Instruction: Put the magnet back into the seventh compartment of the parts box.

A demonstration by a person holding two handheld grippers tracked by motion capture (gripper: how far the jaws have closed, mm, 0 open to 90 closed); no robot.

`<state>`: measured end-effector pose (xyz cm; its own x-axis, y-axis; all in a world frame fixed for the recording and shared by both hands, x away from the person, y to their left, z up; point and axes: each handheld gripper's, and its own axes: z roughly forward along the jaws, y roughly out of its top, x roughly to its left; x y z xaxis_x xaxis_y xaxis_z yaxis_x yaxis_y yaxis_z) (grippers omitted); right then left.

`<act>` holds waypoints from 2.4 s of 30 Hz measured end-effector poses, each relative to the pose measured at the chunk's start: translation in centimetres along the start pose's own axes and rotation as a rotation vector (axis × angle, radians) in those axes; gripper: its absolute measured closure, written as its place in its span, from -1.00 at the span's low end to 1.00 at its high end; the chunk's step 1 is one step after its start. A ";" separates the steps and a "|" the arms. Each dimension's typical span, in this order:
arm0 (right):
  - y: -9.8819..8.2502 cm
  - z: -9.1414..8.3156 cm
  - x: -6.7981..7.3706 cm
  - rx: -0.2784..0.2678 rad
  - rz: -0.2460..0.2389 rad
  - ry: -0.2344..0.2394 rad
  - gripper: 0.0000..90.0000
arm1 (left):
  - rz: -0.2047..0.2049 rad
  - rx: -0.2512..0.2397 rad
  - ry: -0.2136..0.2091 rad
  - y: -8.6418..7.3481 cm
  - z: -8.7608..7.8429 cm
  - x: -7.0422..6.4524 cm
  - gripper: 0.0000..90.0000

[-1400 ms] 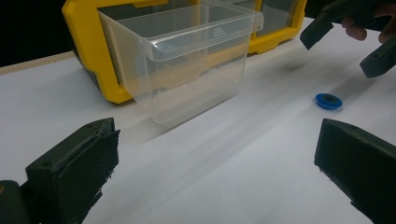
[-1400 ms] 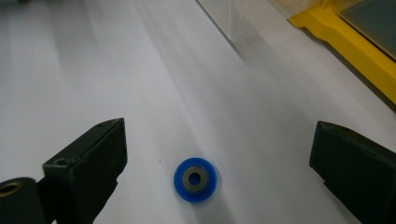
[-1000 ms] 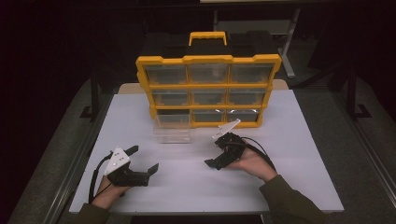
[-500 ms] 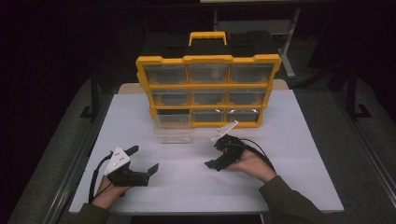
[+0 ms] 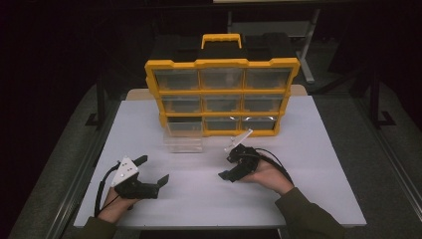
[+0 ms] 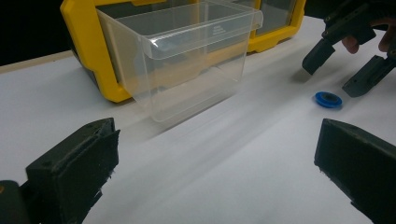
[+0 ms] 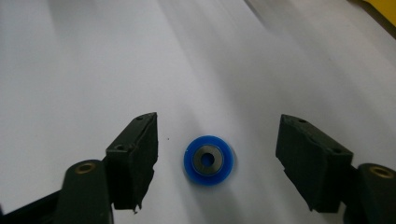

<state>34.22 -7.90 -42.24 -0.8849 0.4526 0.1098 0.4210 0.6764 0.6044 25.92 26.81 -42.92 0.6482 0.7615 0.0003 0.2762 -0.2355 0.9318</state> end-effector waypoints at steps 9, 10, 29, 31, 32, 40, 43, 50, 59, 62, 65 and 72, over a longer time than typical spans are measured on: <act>-0.1 0.3 -0.3 0.013 -0.019 0.012 -0.21 | -0.002 0.002 -0.003 0.0 0.0 0.0 -1.00; -0.1 0.3 -0.3 0.017 -0.023 0.010 -0.21 | -0.002 0.004 -0.003 0.0 0.0 0.0 -1.00; -0.1 1.0 0.2 0.054 -0.063 0.003 0.05 | 0.001 0.008 -0.003 0.0 0.0 0.0 -1.00; -0.1 1.1 0.2 0.059 -0.070 0.005 0.07 | 0.005 0.008 -0.004 0.0 0.0 0.0 -1.00; -0.1 1.2 0.3 0.060 -0.076 0.004 0.09 | 0.005 0.008 -0.003 0.0 0.0 0.0 -1.00; -0.1 1.4 0.5 0.076 -0.089 0.009 0.13 | 0.011 0.009 -0.001 -0.1 0.1 0.0 -1.00; -0.1 1.5 0.5 0.084 -0.107 -0.004 0.17 | 0.015 0.013 0.000 -0.1 0.1 0.0 -1.00; -0.2 1.5 0.8 0.091 -0.135 -0.023 0.22 | 0.017 0.015 0.005 -0.1 0.1 0.0 -1.00; -0.2 1.4 0.8 0.095 -0.147 -0.030 0.32 | 0.020 0.017 0.006 -0.1 0.1 0.0 -1.00; -0.2 1.4 0.8 0.095 -0.146 -0.029 0.34 | 0.016 0.015 0.006 -0.1 0.1 0.0 -1.00; -0.2 1.3 0.7 0.094 -0.144 -0.025 0.36 | 0.018 0.014 0.008 -0.1 0.1 0.0 -1.00; -0.2 1.3 0.6 0.092 -0.130 -0.013 0.37 | 0.014 0.013 0.010 -0.1 0.1 0.0 -1.00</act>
<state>33.88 -7.03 -43.36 -0.9307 0.3648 0.0246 0.3200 0.7801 0.5377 25.96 26.80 -43.00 0.6452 0.7639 0.0164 0.2764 -0.2534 0.9271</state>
